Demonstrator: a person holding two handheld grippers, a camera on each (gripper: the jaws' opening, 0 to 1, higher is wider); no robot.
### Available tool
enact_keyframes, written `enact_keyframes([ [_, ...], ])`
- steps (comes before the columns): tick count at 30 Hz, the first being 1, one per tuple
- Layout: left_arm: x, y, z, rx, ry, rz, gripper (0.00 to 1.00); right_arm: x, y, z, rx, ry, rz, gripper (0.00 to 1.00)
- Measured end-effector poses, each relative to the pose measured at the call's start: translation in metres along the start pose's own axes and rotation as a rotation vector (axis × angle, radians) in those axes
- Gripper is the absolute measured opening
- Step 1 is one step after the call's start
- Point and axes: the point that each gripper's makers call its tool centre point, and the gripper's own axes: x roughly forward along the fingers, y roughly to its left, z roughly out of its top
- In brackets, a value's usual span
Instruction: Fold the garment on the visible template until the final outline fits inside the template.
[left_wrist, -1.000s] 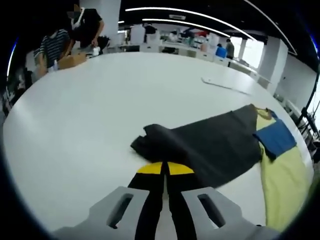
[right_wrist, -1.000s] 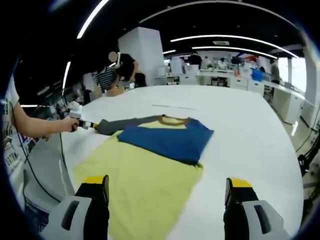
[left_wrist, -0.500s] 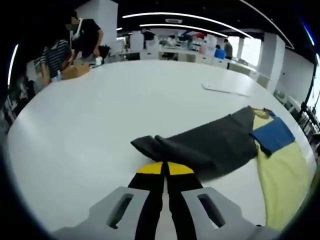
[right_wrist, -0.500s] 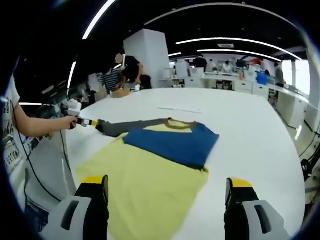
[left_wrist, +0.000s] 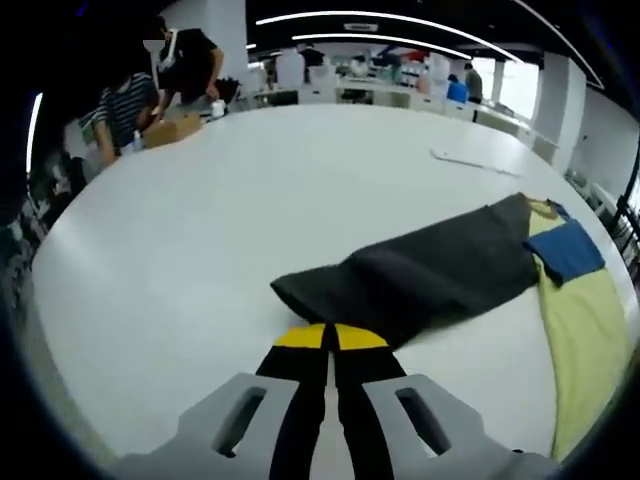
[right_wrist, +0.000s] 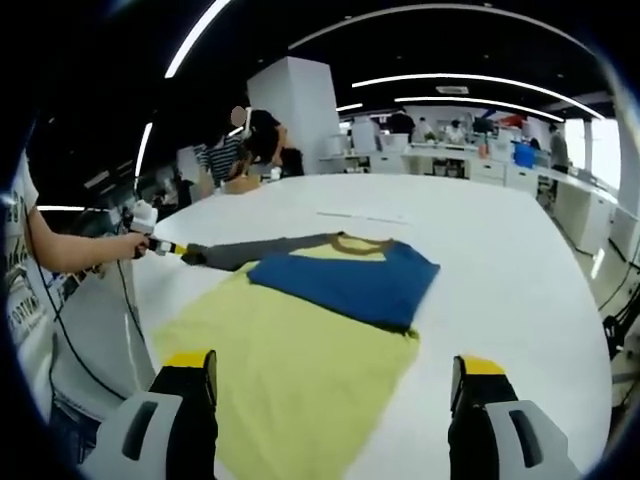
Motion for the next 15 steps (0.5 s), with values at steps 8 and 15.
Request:
enact_keyframes([
  [8,0.002,0.018,-0.010,0.007,0.010,0.039,0.00,-0.003,-0.001,0.000,-0.004,0.007,-0.008,0.97],
  [15,0.001,0.025,-0.015,-0.005,0.000,0.052,0.00,-0.006,0.000,-0.002,-0.005,0.015,-0.015,0.97],
])
